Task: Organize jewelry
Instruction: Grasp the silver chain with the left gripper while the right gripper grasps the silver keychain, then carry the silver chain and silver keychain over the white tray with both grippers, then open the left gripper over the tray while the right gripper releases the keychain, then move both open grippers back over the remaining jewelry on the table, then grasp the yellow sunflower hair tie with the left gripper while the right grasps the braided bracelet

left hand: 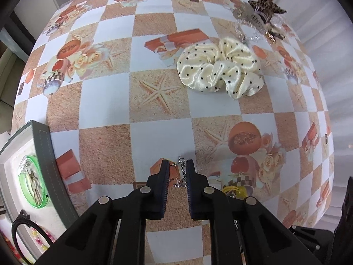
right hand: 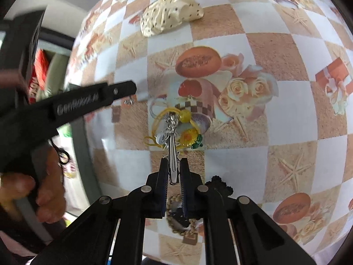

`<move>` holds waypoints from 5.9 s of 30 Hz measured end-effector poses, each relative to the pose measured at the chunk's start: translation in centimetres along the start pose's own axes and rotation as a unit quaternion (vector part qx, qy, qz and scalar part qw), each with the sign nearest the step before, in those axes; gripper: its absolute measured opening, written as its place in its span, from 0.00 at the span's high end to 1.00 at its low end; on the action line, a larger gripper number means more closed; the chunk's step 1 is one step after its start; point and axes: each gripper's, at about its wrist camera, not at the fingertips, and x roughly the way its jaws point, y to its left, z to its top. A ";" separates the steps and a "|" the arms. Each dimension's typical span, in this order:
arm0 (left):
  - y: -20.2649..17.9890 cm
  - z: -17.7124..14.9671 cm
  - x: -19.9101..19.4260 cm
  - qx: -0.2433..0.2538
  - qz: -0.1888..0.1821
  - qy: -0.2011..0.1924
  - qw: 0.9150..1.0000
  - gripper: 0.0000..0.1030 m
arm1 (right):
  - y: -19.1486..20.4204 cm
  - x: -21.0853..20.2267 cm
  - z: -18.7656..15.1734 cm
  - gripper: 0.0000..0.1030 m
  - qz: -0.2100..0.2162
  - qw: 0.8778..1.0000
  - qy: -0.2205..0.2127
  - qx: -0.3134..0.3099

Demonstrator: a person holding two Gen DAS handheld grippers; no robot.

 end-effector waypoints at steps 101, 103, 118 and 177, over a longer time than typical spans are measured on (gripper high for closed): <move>25.4 -10.0 -4.5 -0.160 0.120 -0.049 0.979 0.81 | 23.5 11.2 -0.2 0.85 -0.001 0.967 0.119 -0.225; 25.4 -9.9 -4.6 -0.159 0.123 -0.049 0.978 0.81 | 23.6 11.0 -0.3 0.81 -0.001 0.966 0.119 -0.230; 23.8 -9.9 -7.1 -0.153 0.137 -0.069 0.976 0.00 | 21.9 5.0 0.4 0.38 0.012 0.975 0.067 -0.210; -0.6 -6.1 -3.0 0.081 0.078 0.003 0.994 0.00 | -9.7 -5.4 -5.9 0.13 -0.106 0.988 0.036 0.111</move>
